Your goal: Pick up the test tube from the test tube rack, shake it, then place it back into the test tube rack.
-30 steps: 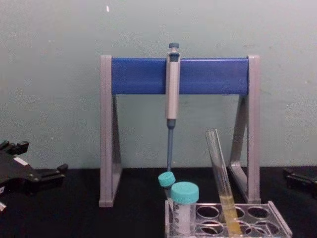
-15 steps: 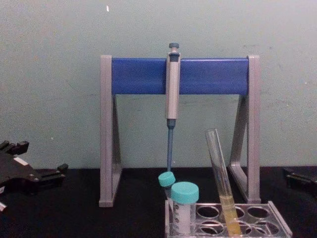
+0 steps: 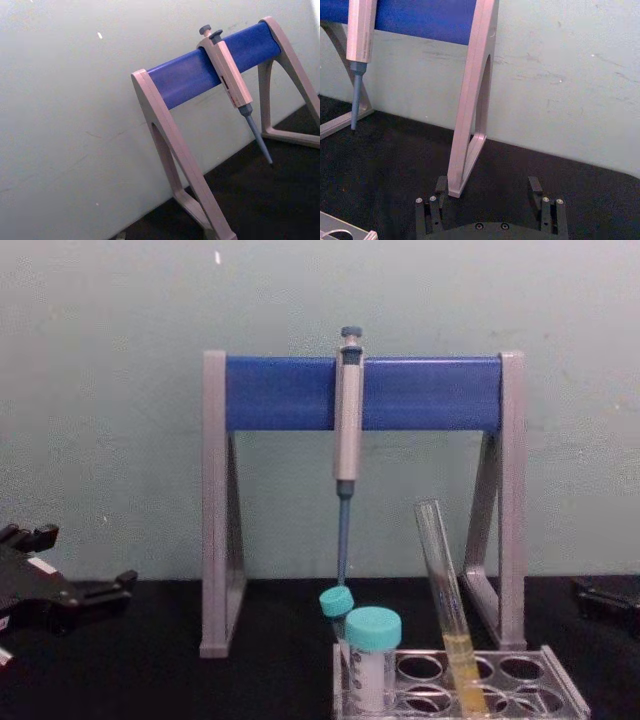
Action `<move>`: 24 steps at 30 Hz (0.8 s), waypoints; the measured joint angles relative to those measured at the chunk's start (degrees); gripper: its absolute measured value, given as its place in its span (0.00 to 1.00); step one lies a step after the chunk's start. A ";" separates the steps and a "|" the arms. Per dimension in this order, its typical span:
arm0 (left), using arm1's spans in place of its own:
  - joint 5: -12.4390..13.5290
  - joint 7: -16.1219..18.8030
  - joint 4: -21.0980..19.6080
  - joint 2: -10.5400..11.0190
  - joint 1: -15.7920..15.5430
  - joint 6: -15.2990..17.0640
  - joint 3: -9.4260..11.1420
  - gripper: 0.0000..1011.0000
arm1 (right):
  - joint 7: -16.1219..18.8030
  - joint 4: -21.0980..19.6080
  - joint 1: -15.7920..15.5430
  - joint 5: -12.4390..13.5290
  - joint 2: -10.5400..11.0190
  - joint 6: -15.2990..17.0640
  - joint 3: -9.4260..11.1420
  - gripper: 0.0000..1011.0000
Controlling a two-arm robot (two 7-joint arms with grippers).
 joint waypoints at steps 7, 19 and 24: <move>0.00 0.00 0.00 0.00 0.00 0.00 0.00 0.99 | 0.00 0.00 0.00 0.00 0.00 0.00 0.00 0.99; 0.00 0.00 0.00 0.00 0.00 0.00 0.00 0.99 | 0.00 0.00 0.00 0.00 0.00 0.00 0.00 0.99; 0.00 0.00 0.00 0.00 0.00 0.00 0.00 0.99 | 0.00 0.00 0.00 0.00 0.00 0.00 0.00 0.99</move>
